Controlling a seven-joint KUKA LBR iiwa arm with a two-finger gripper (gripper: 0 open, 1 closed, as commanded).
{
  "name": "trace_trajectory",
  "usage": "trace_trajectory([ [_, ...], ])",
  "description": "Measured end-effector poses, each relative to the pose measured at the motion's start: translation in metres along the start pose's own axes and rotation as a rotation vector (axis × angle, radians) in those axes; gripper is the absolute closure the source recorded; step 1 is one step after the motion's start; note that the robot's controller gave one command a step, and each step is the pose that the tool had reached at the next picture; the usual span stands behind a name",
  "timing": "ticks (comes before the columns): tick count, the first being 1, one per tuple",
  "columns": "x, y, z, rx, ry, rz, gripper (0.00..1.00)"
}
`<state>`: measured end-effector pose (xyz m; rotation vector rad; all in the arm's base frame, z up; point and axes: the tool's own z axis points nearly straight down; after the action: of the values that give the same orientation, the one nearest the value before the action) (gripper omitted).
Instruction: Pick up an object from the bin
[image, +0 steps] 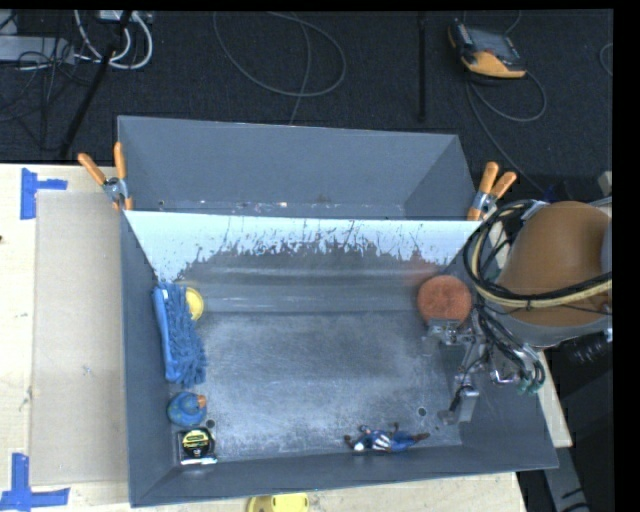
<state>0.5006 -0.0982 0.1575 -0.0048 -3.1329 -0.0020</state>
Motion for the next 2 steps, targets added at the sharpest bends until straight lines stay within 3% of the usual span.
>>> trace_trajectory([
  [1, -0.002, 0.001, -0.004, 0.001, -0.007, -0.004, 0.0],
  [2, 0.014, 0.012, 0.047, 0.0, -0.011, 0.115, 0.0],
])
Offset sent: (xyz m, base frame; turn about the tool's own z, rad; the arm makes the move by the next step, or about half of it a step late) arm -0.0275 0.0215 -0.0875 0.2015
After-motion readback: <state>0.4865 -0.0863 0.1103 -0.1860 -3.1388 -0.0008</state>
